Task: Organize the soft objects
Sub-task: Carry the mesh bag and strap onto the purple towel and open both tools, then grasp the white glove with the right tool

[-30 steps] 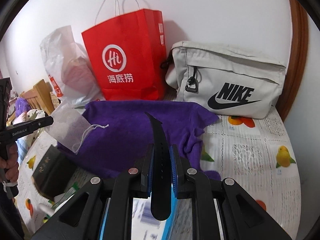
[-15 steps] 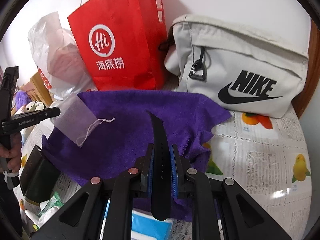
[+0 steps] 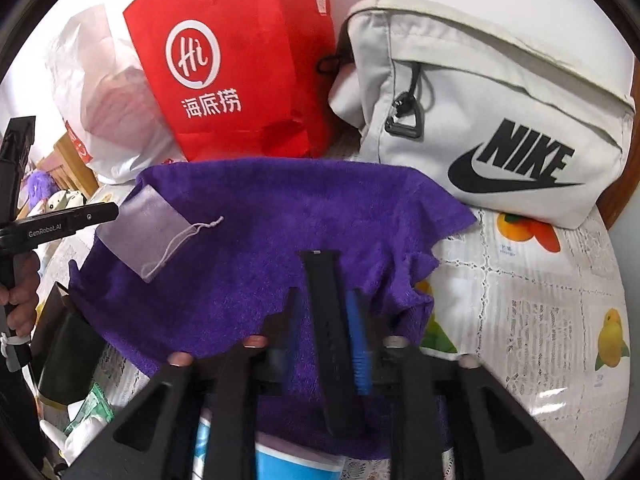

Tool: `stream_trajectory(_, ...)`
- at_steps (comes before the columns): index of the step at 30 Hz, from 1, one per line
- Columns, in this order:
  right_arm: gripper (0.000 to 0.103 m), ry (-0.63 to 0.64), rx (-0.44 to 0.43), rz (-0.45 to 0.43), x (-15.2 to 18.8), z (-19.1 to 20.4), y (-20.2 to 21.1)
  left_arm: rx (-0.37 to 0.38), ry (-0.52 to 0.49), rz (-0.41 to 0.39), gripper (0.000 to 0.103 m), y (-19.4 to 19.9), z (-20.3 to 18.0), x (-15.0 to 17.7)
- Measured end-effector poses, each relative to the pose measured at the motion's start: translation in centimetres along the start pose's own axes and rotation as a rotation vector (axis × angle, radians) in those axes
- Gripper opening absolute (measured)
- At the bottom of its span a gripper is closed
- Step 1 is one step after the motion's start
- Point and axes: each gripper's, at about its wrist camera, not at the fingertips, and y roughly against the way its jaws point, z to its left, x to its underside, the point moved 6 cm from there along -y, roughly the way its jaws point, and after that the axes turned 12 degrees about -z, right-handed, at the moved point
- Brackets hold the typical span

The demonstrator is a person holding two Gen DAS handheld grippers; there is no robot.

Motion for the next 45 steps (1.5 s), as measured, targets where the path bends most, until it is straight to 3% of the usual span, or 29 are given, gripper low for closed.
stream_trajectory(1, 0.051, 0.004, 0.003, -0.007, -0.1, 0.1, 0.2, -0.010, -0.003, -0.002, 0.055, 0.3, 0.1, 0.0)
stream_trajectory(2, 0.059, 0.008, 0.011, -0.020, -0.2, 0.2, 0.6, -0.019, -0.005, -0.005, 0.056, 0.7, 0.2, -0.1)
stream_trajectory(5, 0.059, 0.007, 0.035, -0.037, -0.5, 0.4, 1.9, -0.031, 0.003, -0.010, 0.058, 2.6, 0.5, 0.1)
stream_trajectory(9, 0.059, -0.020, 0.009, -0.060, -0.2, 1.5, 4.7, -0.059, 0.002, -0.013, 0.064, 5.1, 0.9, 0.6)
stream_trajectory(13, 0.059, -0.028, -0.007, -0.084, 0.8, 3.3, 8.0, -0.070, -0.016, -0.052, 0.064, 8.4, 1.1, 1.6)
stream_trajectory(17, 0.059, -0.021, -0.036, -0.091, 2.7, 5.6, 11.3, -0.020, 0.015, -0.056, 0.064, 11.1, 1.5, 3.2)
stream_trajectory(23, 0.059, 0.012, -0.063, -0.067, 6.2, 8.8, 13.8, -0.022, 0.038, -0.048, 0.064, 14.2, 2.2, 6.0)
stream_trajectory(29, 0.068, 0.061, -0.122, -0.042, 8.9, 12.7, 14.6, -0.006, 0.045, -0.040, 0.064, 16.6, 3.2, 8.2)
stream_trajectory(36, 0.068, 0.176, -0.102, -0.011, 11.2, 15.9, 13.5, 0.005, 0.083, -0.032, 0.064, 18.8, 5.3, 10.9)
stream_trajectory(41, 0.068, 0.215, -0.059, 0.036, 12.4, 16.3, 11.8, 0.009, 0.049, -0.029, 0.064, 19.9, 5.6, 12.5)
stream_trajectory(43, 0.067, 0.223, -0.046, 0.054, 12.8, 16.4, 11.3, 0.015, 0.044, -0.036, 0.064, 20.3, 5.7, 12.8)
stream_trajectory(44, 0.059, 0.221, -0.044, 0.065, 13.1, 16.5, 11.0, 0.018, 0.042, -0.037, 0.064, 20.4, 5.7, 13.0)
stream_trajectory(45, 0.041, 0.217, -0.048, 0.070, 13.2, 16.5, 10.9, 0.021, 0.041, -0.036, 0.064, 20.5, 5.6, 13.2)
